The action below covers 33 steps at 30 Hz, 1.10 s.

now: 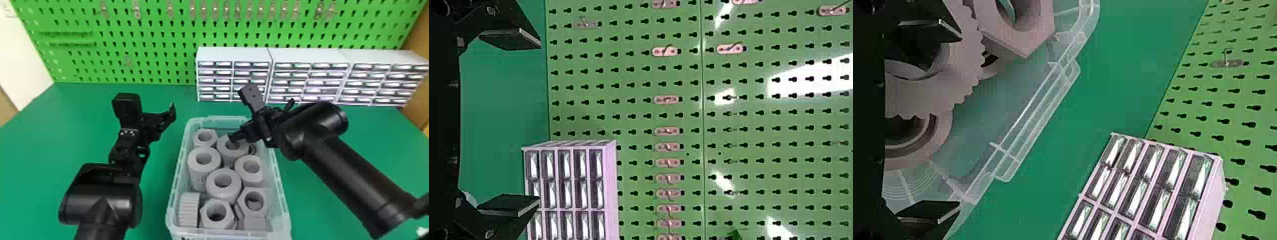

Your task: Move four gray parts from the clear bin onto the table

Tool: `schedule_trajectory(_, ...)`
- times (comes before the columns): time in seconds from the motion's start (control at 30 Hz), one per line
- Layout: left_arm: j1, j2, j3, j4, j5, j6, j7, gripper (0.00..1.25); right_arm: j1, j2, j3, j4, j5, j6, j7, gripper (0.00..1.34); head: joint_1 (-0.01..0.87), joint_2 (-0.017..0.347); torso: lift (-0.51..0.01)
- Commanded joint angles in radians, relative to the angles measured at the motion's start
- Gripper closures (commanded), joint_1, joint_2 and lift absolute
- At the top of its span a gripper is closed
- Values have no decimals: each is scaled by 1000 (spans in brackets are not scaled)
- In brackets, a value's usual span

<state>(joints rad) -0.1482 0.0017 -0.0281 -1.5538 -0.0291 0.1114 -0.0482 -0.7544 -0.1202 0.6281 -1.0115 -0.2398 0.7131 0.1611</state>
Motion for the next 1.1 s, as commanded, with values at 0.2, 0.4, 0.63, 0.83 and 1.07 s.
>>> schedule_trajectory(0.2, -7, -4, -10, 8, 2, 1, 1, 182, -2, -1, 18, 44, -30, -50, 21, 128, 693, 72, -52)
schedule_trajectory(0.4, -11, -4, -13, 9, 2, -1, 1, 180, -2, -1, 22, 65, -56, -81, 48, 157, 693, 72, -52)
schedule_trajectory(0.63, -13, -4, -15, 12, 3, -1, 1, 180, -2, -3, 22, 88, -76, -98, 60, 225, 693, 72, -52)
schedule_trajectory(0.83, -14, -4, -16, 12, 3, -1, 1, 180, -2, -3, 24, 102, -84, -98, 60, 256, 693, 72, -52)
schedule_trajectory(1.07, -17, -4, -16, 14, 3, -1, 1, 180, -2, -3, 24, 113, -92, -98, 60, 256, 693, 72, -52)
